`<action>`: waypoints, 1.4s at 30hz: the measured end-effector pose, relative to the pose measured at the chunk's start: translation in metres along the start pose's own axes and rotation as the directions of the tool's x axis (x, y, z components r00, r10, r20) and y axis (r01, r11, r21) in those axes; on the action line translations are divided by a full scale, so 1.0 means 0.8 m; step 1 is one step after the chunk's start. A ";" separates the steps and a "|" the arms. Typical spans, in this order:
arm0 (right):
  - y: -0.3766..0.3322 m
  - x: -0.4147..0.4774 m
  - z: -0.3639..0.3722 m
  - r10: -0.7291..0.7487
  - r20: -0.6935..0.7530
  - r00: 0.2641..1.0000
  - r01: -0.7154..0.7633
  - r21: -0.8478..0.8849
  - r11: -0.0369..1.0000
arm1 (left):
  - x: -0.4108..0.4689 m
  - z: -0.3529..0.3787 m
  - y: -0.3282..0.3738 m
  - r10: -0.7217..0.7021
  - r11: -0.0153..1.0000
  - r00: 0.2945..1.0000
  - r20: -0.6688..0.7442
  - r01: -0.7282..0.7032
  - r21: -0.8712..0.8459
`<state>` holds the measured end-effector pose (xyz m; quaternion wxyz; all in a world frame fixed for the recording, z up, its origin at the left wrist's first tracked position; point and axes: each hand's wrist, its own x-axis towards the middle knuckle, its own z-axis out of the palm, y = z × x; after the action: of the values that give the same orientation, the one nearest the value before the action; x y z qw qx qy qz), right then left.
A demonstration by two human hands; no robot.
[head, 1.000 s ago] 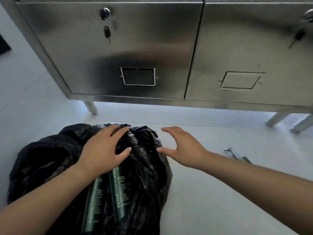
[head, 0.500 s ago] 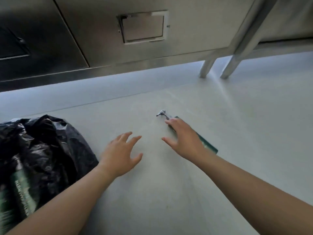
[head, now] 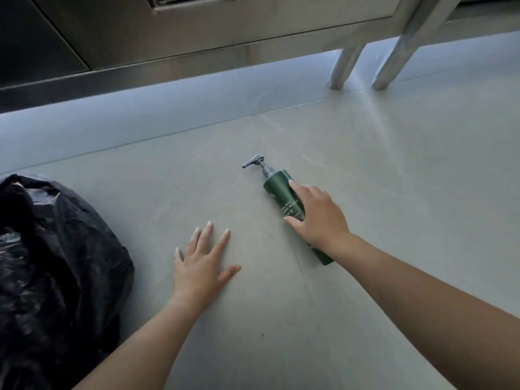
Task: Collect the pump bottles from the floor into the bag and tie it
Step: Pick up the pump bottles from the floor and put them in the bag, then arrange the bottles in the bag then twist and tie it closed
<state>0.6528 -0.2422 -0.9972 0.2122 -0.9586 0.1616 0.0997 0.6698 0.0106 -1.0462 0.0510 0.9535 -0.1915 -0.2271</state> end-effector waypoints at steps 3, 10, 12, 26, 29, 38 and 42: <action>-0.007 0.000 0.006 0.020 0.014 1.000 -0.021 0.114 0.993 | 0.001 -0.003 0.000 0.010 1.000 1.000 0.017 -0.010 0.011; -0.060 -0.007 0.010 -0.008 0.006 1.000 0.006 0.306 0.952 | -0.004 -0.061 -0.033 0.087 0.984 0.996 0.011 -0.088 0.158; -0.092 -0.009 0.006 -0.030 -0.007 1.000 0.030 0.394 0.919 | -0.011 -0.092 -0.053 0.126 0.976 0.992 -0.029 -0.119 0.182; -0.392 -0.037 -0.047 -0.478 -0.030 0.878 0.408 0.569 0.713 | -0.191 -0.294 -0.283 0.016 0.993 0.940 -0.341 0.024 0.112; -0.456 -0.048 -0.039 -0.590 0.033 0.807 0.498 0.500 0.709 | -0.235 -0.286 -0.340 -0.139 0.982 0.932 -0.335 0.174 0.076; -0.565 -0.105 0.062 -0.605 0.092 0.791 0.450 0.582 0.677 | -0.304 -0.223 -0.428 -0.372 0.928 0.824 -0.428 0.331 -0.169; -0.570 -0.119 0.091 -0.539 0.160 0.827 0.363 0.579 0.730 | -0.309 -0.214 -0.441 -0.402 0.916 0.813 -0.422 0.363 -0.172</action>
<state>0.7158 0.2063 -0.8665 0.5066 -0.8438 -0.0949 0.1492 0.6645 0.4337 -0.8562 0.0868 0.9956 0.0308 -0.0145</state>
